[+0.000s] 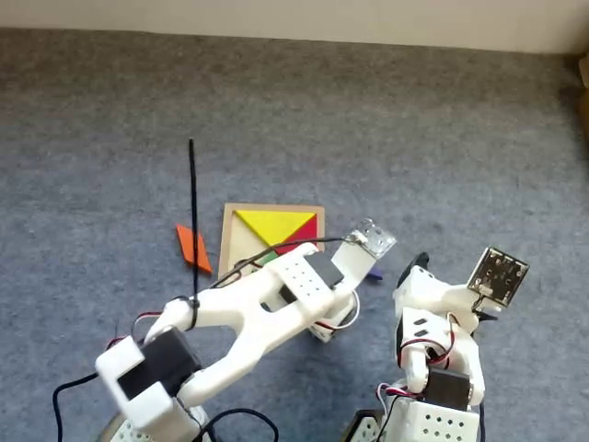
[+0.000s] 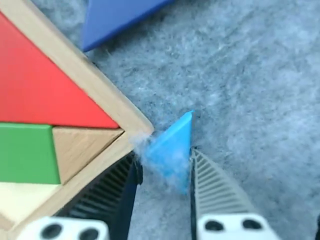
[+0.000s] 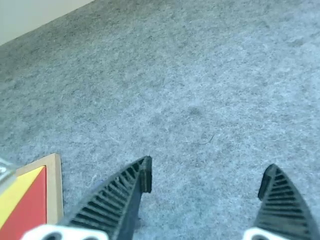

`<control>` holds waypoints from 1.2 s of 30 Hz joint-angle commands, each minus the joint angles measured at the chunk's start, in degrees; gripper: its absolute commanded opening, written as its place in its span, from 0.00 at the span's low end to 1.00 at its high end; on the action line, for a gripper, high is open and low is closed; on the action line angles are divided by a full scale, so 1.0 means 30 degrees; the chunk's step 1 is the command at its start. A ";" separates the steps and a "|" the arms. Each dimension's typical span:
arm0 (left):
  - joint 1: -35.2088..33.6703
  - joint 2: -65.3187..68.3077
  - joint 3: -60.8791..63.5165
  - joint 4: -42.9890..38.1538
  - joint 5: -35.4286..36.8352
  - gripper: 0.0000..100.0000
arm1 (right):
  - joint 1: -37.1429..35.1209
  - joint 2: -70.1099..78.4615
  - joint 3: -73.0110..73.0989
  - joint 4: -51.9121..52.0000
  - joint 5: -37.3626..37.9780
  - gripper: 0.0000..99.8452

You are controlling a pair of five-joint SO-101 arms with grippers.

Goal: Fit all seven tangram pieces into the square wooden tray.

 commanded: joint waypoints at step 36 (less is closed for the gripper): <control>-0.7311 -0.8894 0.3502 0.1436 -1.9429 0.13 | -0.0249 -0.0103 -0.0337 -0.0601 -0.0029 0.33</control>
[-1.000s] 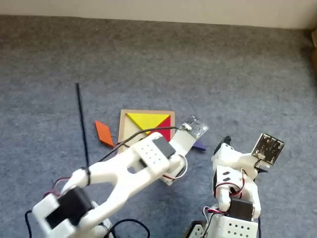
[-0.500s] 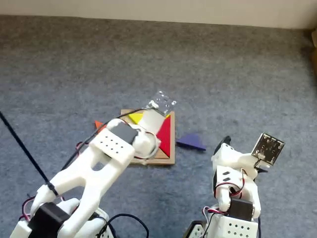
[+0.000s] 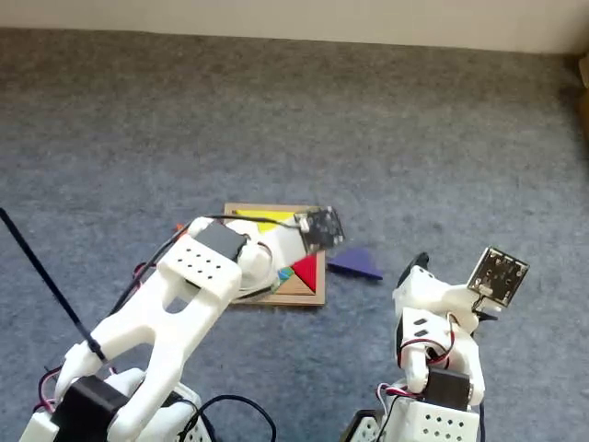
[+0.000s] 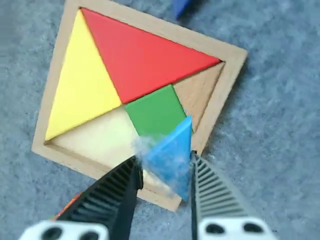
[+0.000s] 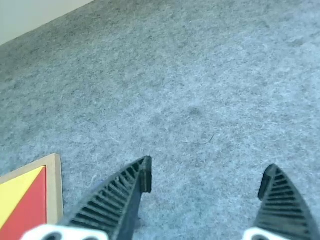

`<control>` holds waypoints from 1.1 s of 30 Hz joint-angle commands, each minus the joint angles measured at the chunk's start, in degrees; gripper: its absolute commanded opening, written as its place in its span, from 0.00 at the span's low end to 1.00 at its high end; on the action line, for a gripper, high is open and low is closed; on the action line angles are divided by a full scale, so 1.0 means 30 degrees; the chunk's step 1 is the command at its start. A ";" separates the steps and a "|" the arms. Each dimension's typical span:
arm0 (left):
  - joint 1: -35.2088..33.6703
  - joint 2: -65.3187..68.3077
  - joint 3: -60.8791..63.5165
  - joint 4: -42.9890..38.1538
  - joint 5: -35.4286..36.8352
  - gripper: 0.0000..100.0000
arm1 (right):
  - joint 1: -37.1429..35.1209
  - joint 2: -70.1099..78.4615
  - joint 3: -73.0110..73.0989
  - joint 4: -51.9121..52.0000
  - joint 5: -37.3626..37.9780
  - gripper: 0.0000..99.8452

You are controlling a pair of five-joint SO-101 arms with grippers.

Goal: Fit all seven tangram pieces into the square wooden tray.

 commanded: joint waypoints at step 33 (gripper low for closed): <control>-0.5729 -0.0396 0.1245 0.0293 0.2901 0.26 | -0.0278 -0.0103 -0.0278 -0.0601 -0.0029 0.33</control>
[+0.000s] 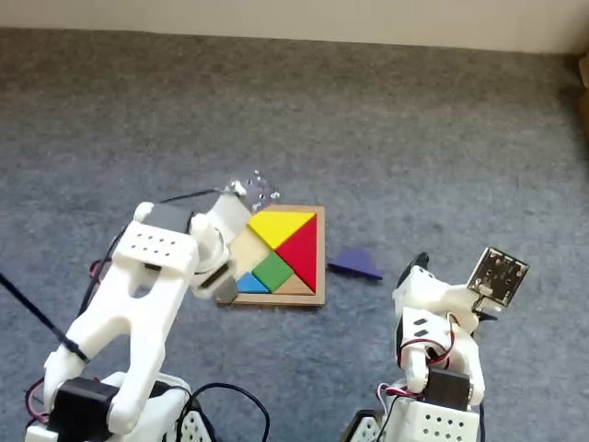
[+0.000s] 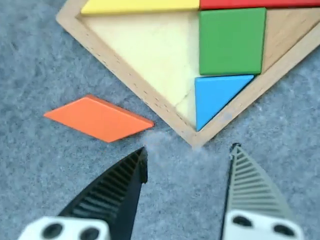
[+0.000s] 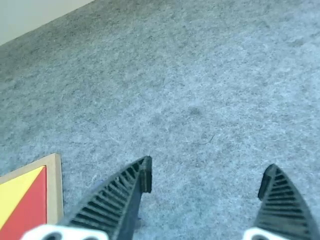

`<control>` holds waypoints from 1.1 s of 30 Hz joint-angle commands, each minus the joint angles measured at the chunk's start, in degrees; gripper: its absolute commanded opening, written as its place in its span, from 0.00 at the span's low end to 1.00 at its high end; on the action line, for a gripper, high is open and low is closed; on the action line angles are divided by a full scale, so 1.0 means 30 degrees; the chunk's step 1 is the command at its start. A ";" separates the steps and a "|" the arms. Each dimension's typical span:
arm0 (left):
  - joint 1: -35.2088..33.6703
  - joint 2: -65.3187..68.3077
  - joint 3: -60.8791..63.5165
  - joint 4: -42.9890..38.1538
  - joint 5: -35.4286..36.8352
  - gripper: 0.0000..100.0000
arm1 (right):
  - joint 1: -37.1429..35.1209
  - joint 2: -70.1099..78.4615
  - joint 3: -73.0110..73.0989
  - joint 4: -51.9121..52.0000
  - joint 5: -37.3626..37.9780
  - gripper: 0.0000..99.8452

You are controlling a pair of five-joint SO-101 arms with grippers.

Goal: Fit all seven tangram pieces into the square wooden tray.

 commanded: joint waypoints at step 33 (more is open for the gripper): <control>-0.1538 -0.1744 0.3179 -0.6505 0.3458 0.26 | -0.0864 -0.0103 -0.0308 -0.0601 -0.0029 0.33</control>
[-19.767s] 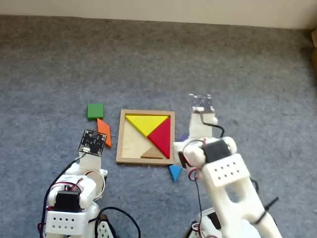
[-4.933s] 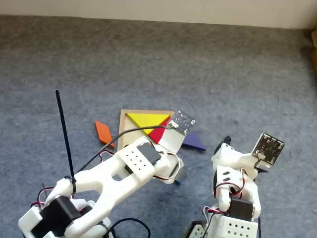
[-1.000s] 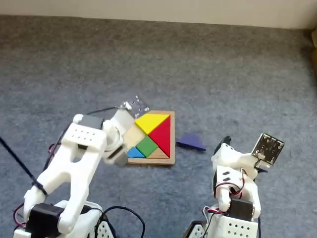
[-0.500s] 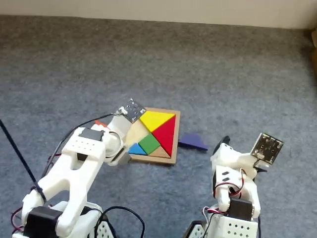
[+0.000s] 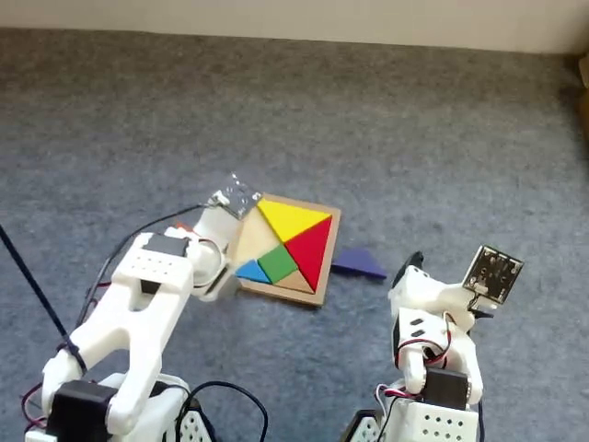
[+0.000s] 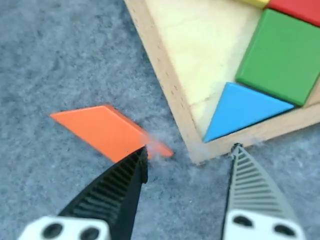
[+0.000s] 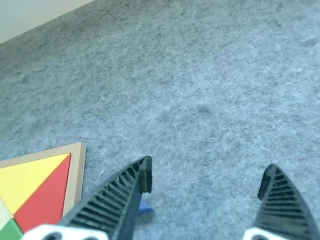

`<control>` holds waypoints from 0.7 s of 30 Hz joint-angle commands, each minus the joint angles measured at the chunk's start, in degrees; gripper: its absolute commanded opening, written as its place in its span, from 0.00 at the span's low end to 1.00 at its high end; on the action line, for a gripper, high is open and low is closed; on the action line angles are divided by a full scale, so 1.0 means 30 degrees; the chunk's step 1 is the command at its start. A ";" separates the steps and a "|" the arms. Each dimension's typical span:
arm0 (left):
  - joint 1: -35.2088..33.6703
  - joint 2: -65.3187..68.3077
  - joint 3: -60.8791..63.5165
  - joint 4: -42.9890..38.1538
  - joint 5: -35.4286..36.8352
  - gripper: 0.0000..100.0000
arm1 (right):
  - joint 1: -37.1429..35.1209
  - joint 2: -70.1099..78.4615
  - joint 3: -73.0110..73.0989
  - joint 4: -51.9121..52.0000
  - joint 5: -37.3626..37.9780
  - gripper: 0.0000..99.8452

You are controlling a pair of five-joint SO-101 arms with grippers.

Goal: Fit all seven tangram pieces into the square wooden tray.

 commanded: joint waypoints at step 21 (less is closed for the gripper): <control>0.0982 -0.3590 0.0835 -0.0850 0.0498 0.26 | -0.0249 -0.0103 -0.0308 -0.0601 -0.0029 0.33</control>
